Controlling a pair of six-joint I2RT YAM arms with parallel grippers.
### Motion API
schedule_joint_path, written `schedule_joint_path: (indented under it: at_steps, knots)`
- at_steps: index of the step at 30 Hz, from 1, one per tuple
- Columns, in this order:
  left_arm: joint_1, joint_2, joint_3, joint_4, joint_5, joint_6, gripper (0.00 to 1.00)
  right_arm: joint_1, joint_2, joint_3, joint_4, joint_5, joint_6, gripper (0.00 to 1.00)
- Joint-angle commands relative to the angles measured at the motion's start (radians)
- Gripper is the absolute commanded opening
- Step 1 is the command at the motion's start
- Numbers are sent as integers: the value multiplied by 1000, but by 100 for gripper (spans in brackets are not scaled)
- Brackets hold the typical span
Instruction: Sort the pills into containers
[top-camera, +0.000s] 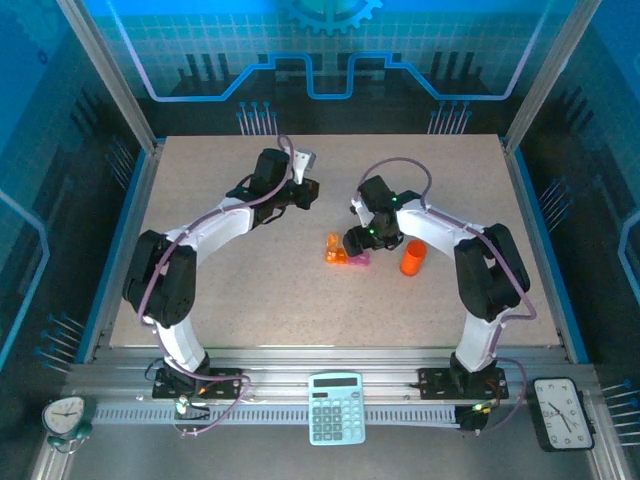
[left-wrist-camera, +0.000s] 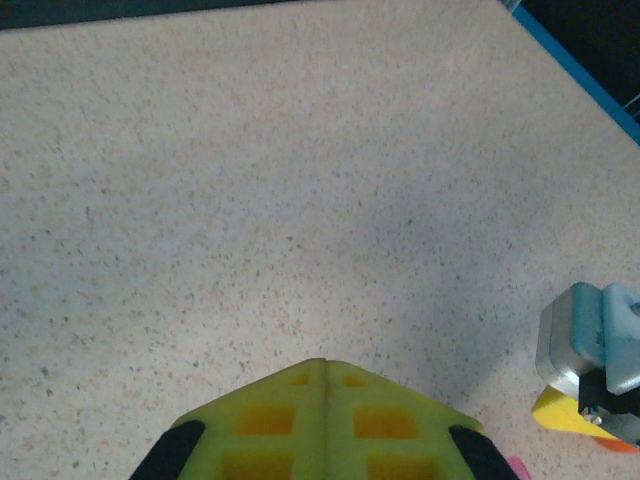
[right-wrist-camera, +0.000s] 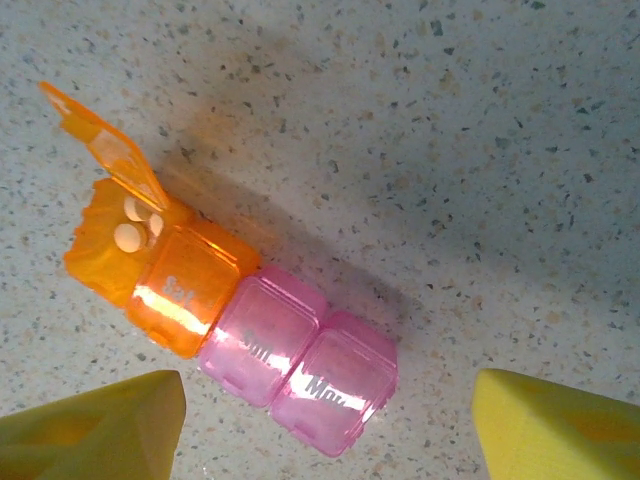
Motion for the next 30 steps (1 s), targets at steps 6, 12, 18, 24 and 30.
schedule_joint_path:
  at_steps: [6,12,18,24,30]
  knots:
    - [6,70,88,-134,68,-7,0,10,48,20,-3,1,-9,75]
    - [0,125,139,-201,97,-20,0,10,75,9,8,11,-6,75]
    - [-22,168,169,-250,112,-18,0,9,93,-5,25,26,-3,74]
    - [-53,222,214,-319,109,-2,0,9,100,-12,32,25,3,73]
    - [-74,274,261,-387,117,7,0,8,103,-25,44,20,9,73]
